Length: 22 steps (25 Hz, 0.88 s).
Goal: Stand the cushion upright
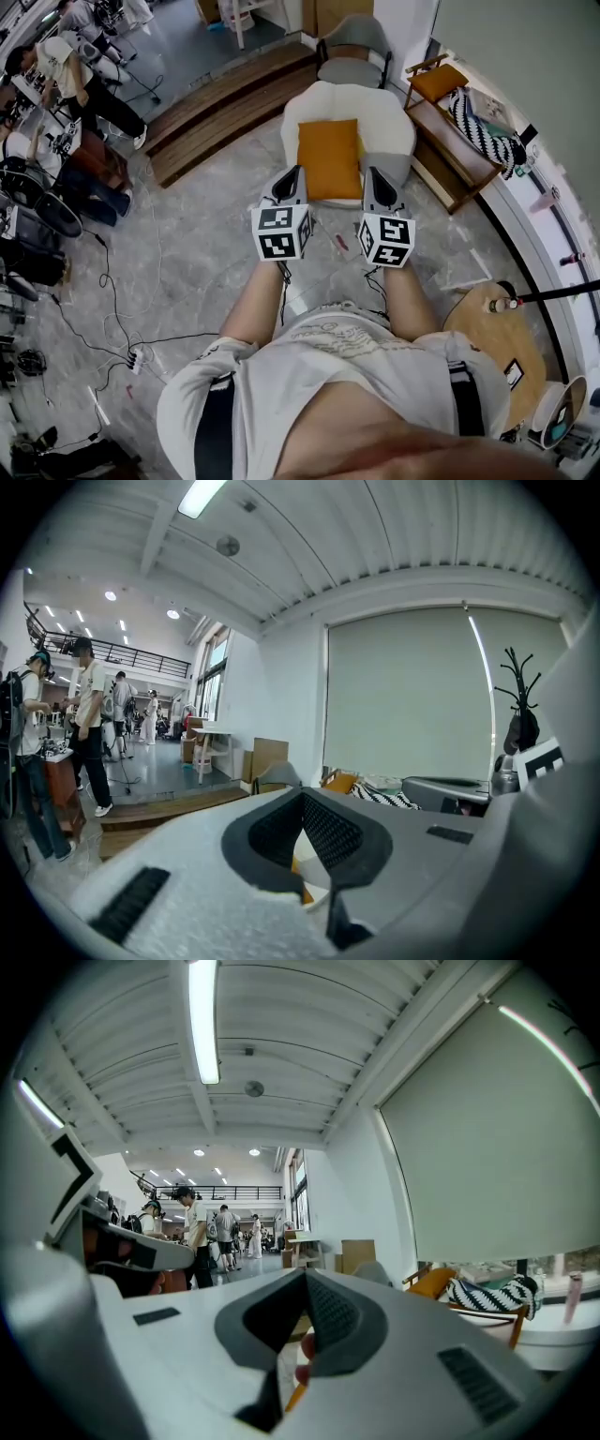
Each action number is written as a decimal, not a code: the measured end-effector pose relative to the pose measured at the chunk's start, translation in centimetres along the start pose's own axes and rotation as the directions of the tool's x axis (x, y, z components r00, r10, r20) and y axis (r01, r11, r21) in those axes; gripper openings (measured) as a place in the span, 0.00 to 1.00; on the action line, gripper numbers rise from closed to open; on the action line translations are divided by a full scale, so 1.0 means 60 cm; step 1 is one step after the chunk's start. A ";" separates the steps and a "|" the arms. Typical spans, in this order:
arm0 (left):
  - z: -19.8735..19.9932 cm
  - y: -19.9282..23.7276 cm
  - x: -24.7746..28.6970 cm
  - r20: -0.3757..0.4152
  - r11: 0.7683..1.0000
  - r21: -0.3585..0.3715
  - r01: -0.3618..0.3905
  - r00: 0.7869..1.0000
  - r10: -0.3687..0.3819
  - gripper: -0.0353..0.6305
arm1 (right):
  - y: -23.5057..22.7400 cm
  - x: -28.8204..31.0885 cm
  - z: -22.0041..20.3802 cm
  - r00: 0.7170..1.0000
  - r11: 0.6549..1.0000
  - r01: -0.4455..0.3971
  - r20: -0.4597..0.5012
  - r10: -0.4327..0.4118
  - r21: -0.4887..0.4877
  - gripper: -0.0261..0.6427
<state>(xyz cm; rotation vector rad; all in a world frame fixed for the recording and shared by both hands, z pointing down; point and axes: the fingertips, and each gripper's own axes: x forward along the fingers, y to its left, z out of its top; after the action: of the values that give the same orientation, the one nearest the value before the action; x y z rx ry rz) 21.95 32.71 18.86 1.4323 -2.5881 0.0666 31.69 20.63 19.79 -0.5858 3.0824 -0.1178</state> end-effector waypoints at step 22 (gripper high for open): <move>-0.020 -0.047 0.117 -0.041 0.999 -0.020 -0.043 0.998 0.042 0.09 | -0.108 0.065 -0.024 0.998 0.999 -0.050 -0.030 0.050 0.007 0.08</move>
<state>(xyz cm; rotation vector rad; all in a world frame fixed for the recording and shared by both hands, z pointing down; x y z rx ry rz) 20.86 25.51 21.18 1.3548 -2.5795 0.0737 30.39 13.28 21.75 -0.5113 3.1213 -0.1378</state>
